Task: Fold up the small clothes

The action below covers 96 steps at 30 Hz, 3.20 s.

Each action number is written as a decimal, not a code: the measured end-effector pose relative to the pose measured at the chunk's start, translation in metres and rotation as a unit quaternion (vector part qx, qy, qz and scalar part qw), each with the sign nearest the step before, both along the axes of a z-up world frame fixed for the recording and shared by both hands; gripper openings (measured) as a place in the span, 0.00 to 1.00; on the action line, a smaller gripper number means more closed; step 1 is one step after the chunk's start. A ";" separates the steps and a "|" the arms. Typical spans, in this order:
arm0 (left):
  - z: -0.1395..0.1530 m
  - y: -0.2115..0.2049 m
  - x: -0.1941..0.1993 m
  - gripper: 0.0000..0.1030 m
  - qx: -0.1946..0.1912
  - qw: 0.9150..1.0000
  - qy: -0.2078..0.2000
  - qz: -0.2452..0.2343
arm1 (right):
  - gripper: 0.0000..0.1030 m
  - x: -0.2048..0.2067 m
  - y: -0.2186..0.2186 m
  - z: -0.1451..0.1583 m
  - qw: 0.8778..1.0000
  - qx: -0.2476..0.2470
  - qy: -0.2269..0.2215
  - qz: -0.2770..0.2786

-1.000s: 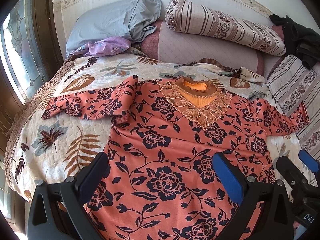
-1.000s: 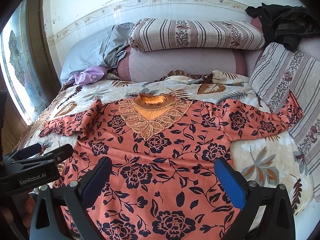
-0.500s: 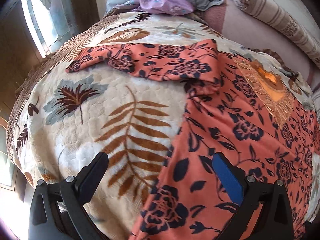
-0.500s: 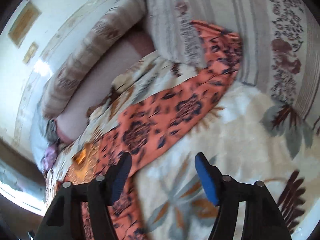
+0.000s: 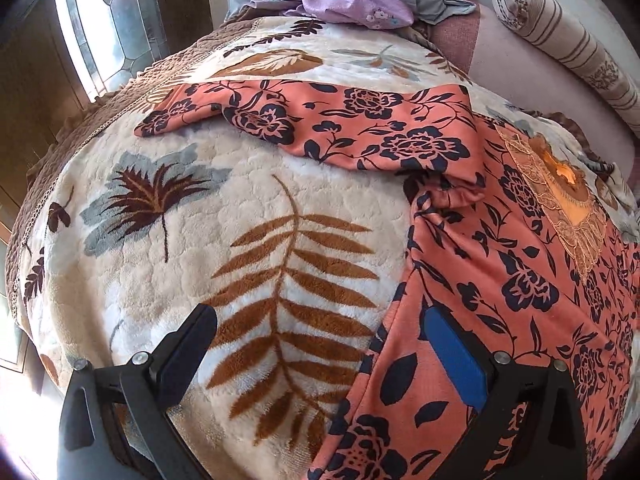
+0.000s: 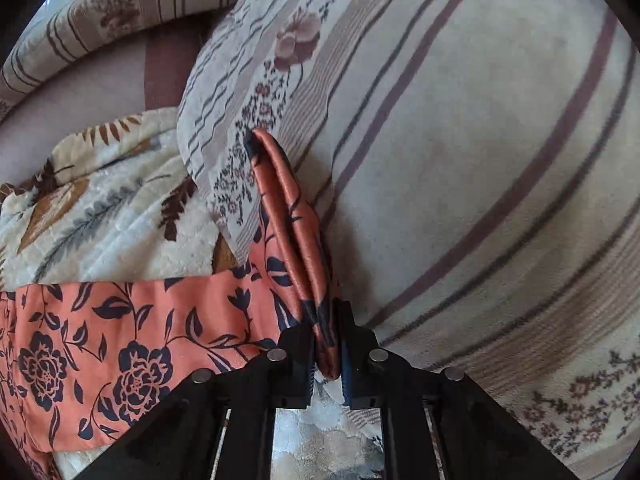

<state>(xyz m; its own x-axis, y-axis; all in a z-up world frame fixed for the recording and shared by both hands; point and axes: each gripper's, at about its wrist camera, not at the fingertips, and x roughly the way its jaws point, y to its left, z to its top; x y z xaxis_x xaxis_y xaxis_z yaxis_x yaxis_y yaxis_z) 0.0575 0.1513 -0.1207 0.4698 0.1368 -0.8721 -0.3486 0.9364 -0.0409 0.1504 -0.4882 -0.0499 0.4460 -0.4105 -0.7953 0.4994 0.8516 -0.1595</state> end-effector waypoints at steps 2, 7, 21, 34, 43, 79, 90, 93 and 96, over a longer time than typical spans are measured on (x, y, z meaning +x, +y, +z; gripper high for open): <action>0.005 -0.001 -0.001 1.00 0.004 1.000 -0.013 -0.008 | 0.08 -0.008 0.012 0.024 0.999 0.026 -0.035 0.016; 0.013 0.005 -0.007 1.00 -0.018 0.999 -0.041 -0.014 | 0.08 -0.023 0.085 0.129 0.982 0.071 -0.136 0.107; 0.029 0.042 -0.059 1.00 -0.074 0.993 -0.093 0.017 | 0.18 -0.022 0.423 0.153 0.848 0.339 -0.182 0.365; 0.054 -0.016 -0.023 1.00 -0.177 0.973 -0.109 -0.103 | 0.96 -0.088 0.391 -0.054 0.882 0.362 -0.073 0.292; 0.010 -0.089 0.107 1.00 -0.398 0.912 -0.021 -0.097 | 0.95 -0.123 0.352 -0.082 0.872 0.368 -0.135 0.294; -0.004 -0.090 0.138 0.08 -0.101 0.990 -0.017 -0.098 | 0.96 -0.007 0.196 -0.041 0.884 0.424 -0.124 0.155; -0.024 -0.098 0.140 0.08 -0.092 0.989 -0.009 -0.116 | 0.09 0.078 0.210 -0.059 0.917 0.354 -0.016 0.186; -0.014 -0.100 0.132 0.08 -0.067 0.990 -0.031 -0.121 | 0.09 0.067 0.224 -0.034 0.937 0.279 -0.052 0.205; -0.025 -0.100 0.134 0.08 -0.069 0.991 -0.015 -0.113 | 0.17 0.078 0.229 -0.075 0.945 0.264 0.009 0.191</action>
<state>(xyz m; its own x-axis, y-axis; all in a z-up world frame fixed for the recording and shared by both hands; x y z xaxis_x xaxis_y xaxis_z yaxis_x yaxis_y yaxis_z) 0.1911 0.0512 -0.1462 0.5003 -0.0944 -0.8607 -0.1267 0.9754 -0.1806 0.2281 -0.2590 -0.1244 0.4667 0.2344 -0.8528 0.1410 0.9322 0.3334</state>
